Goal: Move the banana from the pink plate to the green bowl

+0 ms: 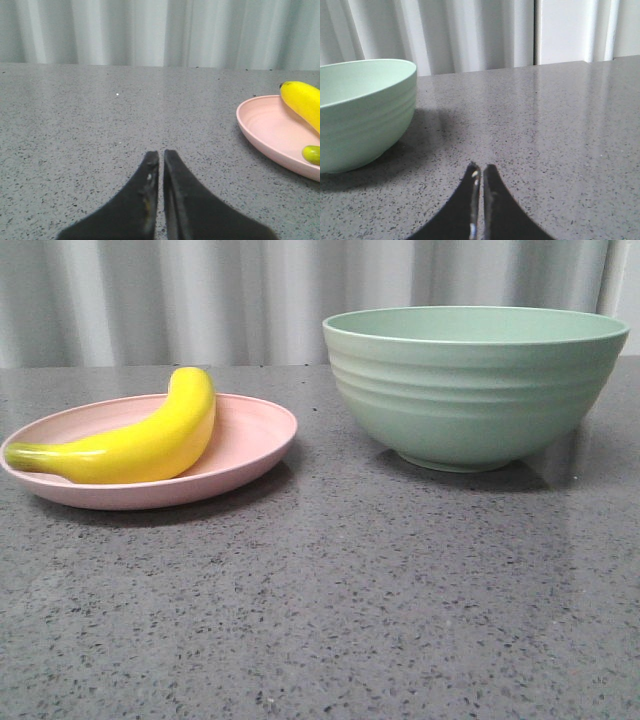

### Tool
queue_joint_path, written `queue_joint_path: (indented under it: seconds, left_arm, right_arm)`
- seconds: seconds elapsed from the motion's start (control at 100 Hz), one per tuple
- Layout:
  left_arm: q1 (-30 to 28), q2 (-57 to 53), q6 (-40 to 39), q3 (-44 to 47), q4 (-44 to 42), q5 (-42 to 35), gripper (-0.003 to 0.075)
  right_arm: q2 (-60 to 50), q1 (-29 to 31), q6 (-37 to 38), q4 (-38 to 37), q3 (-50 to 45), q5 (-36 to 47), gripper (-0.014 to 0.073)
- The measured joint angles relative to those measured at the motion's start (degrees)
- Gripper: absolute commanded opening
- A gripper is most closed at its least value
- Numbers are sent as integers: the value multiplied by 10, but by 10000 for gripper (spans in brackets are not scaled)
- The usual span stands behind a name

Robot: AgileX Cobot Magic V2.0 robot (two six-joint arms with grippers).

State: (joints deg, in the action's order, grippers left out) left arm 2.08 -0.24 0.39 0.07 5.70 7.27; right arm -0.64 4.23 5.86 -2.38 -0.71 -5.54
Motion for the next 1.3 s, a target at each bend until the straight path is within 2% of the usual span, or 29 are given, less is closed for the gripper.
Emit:
queue_joint_path:
  seconds: [1.09, 1.3]
  left_arm:
    - [0, 0, -4, -1, 10, 0, -19]
    - [0, 19, -4, -73, 11, 55, -19]
  right_arm:
    - [0, 0, 0, -6, 0, 0, -79]
    - [36, 0, 0, -6, 53, -73, -79]
